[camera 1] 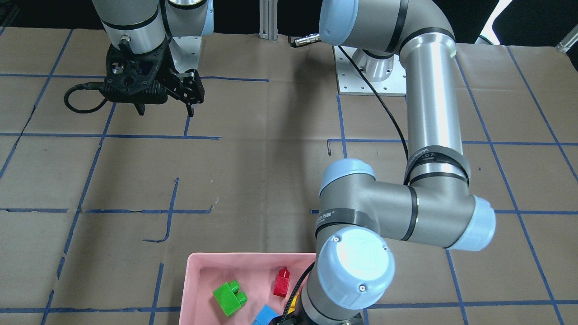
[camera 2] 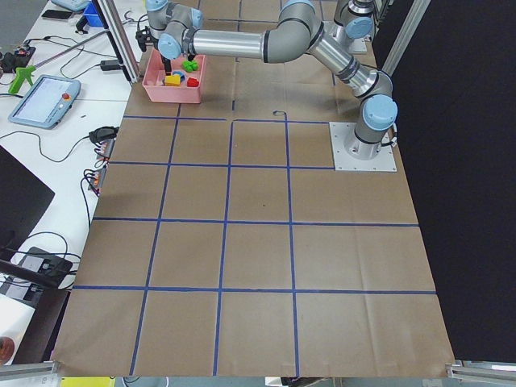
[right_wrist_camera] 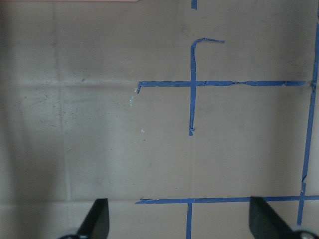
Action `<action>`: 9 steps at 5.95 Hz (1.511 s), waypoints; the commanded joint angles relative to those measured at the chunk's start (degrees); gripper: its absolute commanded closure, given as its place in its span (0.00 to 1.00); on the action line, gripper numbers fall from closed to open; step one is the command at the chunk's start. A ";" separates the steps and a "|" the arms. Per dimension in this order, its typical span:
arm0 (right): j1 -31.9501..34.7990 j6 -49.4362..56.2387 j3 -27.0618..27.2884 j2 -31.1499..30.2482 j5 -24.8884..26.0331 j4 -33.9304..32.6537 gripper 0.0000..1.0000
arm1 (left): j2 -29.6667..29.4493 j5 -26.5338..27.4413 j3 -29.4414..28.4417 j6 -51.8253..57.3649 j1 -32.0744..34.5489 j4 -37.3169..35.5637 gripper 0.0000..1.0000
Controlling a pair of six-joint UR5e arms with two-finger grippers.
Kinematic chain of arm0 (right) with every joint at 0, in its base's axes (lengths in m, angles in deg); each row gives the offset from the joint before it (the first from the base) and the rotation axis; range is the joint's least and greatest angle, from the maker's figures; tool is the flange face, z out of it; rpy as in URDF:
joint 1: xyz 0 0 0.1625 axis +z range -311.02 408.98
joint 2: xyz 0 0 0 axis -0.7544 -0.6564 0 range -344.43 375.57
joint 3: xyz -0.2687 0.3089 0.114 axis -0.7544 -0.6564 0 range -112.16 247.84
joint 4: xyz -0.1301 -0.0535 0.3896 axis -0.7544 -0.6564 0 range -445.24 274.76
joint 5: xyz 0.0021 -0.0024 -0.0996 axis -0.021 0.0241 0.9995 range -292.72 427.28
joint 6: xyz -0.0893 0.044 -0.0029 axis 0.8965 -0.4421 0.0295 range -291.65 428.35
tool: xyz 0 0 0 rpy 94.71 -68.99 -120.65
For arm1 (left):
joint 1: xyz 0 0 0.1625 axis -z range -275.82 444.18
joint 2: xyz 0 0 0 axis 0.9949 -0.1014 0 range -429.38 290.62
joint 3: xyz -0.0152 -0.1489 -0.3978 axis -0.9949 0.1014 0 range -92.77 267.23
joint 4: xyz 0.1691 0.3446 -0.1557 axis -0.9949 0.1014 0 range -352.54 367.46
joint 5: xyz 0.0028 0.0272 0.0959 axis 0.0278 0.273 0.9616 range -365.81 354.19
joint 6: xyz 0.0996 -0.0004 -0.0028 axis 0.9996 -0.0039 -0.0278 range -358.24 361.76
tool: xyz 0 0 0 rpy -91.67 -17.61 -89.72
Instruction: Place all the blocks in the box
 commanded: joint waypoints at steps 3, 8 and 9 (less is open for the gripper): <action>0.56 -0.80 0.06 -0.26 -4.00 -0.31 0.00 | 24.16 0.31 21.04 26.74 -8.81 8.49 0.00; 0.48 -0.10 0.50 0.01 -4.01 0.83 0.00 | 49.11 0.39 51.64 32.42 -9.53 3.47 0.00; 0.48 -0.10 0.85 0.09 -4.01 0.91 0.00 | 49.03 0.48 51.12 34.34 -9.62 3.21 0.00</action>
